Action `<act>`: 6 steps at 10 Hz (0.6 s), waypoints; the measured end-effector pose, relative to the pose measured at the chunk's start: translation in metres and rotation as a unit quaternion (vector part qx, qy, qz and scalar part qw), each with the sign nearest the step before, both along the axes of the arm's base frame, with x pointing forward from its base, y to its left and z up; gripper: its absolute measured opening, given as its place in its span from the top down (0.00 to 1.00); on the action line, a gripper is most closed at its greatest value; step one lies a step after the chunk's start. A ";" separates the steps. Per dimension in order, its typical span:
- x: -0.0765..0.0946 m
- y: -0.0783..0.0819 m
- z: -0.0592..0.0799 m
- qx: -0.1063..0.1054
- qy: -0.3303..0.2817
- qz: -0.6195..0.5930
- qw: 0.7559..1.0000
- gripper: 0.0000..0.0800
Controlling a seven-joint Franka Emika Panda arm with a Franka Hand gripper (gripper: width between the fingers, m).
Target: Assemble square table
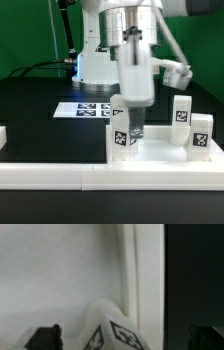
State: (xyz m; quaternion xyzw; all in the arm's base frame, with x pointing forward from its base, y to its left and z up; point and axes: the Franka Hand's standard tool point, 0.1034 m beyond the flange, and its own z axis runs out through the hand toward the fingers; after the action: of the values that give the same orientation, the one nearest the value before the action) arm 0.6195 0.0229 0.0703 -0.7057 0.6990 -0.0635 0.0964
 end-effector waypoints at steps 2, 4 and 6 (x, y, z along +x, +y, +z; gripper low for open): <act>0.000 -0.002 -0.001 -0.019 -0.003 0.077 0.997 0.19; 0.000 -0.002 -0.002 -0.038 -0.003 0.161 0.986 0.19; 0.006 -0.002 0.000 -0.073 0.012 0.349 0.934 0.19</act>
Offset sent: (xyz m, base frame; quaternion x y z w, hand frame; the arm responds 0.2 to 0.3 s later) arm 0.0000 0.0000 0.0000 0.0000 0.0000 -0.1296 0.9916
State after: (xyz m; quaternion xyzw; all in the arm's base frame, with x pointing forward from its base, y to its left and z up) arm 0.6251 0.0207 0.0700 -0.9111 0.4032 -0.0682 0.0518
